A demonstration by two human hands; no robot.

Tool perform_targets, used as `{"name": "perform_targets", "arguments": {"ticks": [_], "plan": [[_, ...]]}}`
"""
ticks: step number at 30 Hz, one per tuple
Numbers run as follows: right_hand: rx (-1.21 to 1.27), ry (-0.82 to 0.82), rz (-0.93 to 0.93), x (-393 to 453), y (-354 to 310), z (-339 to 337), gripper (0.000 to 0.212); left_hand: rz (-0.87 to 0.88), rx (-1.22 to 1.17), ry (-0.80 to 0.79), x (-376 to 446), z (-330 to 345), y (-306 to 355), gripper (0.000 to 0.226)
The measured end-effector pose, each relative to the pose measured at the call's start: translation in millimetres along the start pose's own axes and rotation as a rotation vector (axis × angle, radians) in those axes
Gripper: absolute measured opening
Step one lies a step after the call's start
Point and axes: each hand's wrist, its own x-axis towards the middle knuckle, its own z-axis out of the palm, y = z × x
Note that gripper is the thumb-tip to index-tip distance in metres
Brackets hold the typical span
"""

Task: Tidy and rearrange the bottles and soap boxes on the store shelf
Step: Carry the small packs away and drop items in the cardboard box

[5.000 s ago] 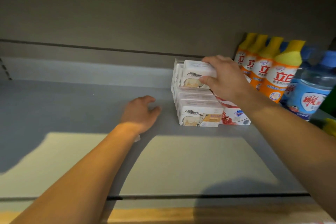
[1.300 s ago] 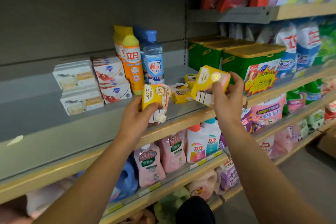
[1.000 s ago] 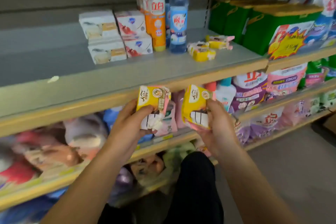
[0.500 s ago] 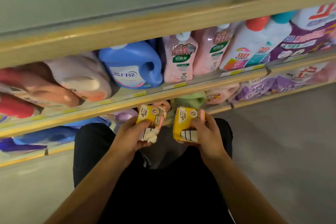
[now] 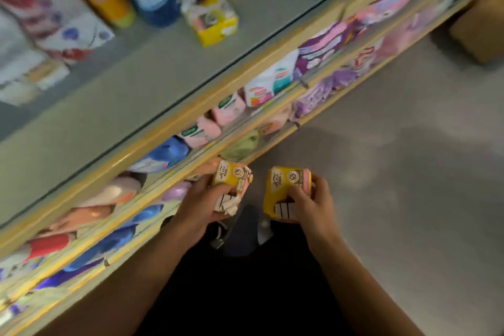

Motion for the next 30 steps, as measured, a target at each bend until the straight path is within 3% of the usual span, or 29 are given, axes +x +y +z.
{"name": "perform_targets", "arguments": {"ticks": [9,17,22,30], "plan": [[0.188,0.266,-0.122,-17,-66,-160,0.028,0.083,0.254,-0.171,-32,178,73,0.015],[0.339,0.495,-0.081,-8,-97,-258,0.038,0.148,0.437,-0.399,-36,316,126,0.023],[0.401,0.557,-0.106,23,-125,-316,0.034,0.137,0.447,-0.482,-24,397,151,0.015],[0.444,0.692,-0.054,92,-193,-414,0.036,0.084,0.509,-0.566,20,561,193,0.02]]}}
